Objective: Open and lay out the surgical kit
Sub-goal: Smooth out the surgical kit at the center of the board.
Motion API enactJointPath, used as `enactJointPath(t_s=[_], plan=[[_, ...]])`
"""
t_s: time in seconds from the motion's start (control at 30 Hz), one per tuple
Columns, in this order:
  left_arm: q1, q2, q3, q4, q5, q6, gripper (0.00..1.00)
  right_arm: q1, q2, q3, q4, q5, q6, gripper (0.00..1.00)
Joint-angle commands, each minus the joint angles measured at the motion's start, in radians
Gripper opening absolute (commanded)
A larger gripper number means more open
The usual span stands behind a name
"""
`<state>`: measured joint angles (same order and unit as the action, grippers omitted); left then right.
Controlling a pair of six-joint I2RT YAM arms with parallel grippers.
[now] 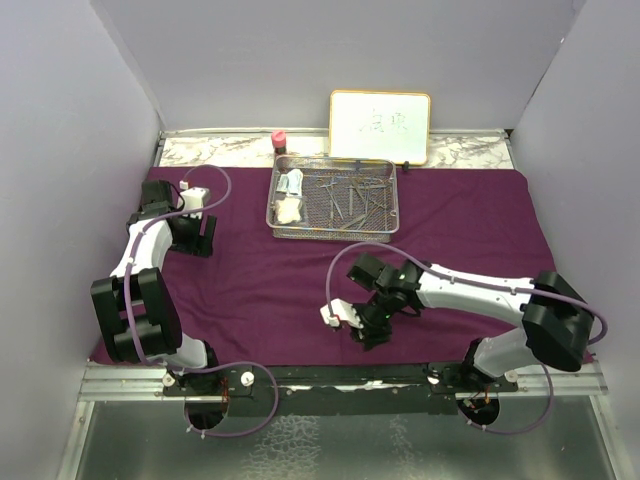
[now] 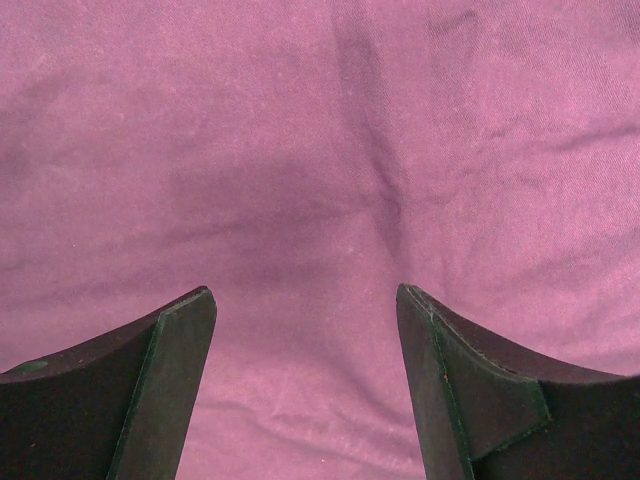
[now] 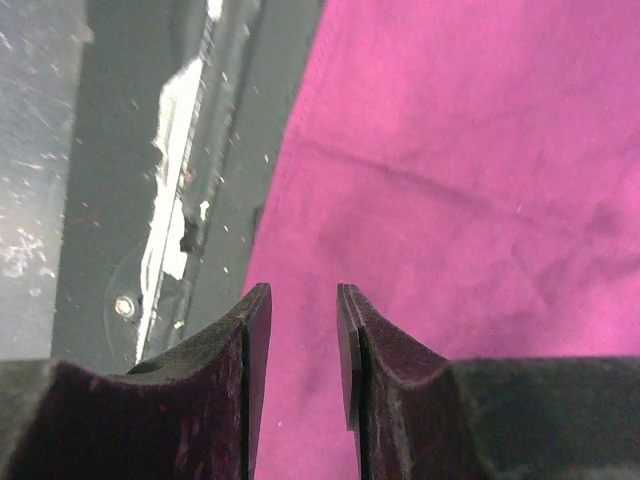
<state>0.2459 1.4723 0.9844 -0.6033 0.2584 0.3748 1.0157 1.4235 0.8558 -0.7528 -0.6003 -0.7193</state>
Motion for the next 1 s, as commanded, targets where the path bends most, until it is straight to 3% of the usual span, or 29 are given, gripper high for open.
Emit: enactJointPath(t_s=[0.0,0.2,0.5,0.7,0.97], plan=[[-0.01,-0.003,-0.01,0.029,-0.002,0.0,0.76,-0.03,0.026,-0.059,0.005,0.093,-0.017,0.33],[-0.014,0.0,-0.012,0.031,-0.003,-0.002,0.76,-0.033,0.112,-0.074,0.007,0.102,-0.032,0.33],[-0.016,0.002,-0.016,0.031,-0.012,-0.002,0.76,-0.033,0.237,-0.027,-0.126,-0.02,-0.095,0.33],[-0.017,0.007,-0.016,0.032,-0.014,-0.002,0.76,-0.033,0.241,-0.018,-0.185,-0.076,-0.127,0.33],[-0.022,0.004,-0.017,0.033,-0.034,0.003,0.76,-0.034,0.155,0.004,-0.136,-0.025,-0.081,0.33]])
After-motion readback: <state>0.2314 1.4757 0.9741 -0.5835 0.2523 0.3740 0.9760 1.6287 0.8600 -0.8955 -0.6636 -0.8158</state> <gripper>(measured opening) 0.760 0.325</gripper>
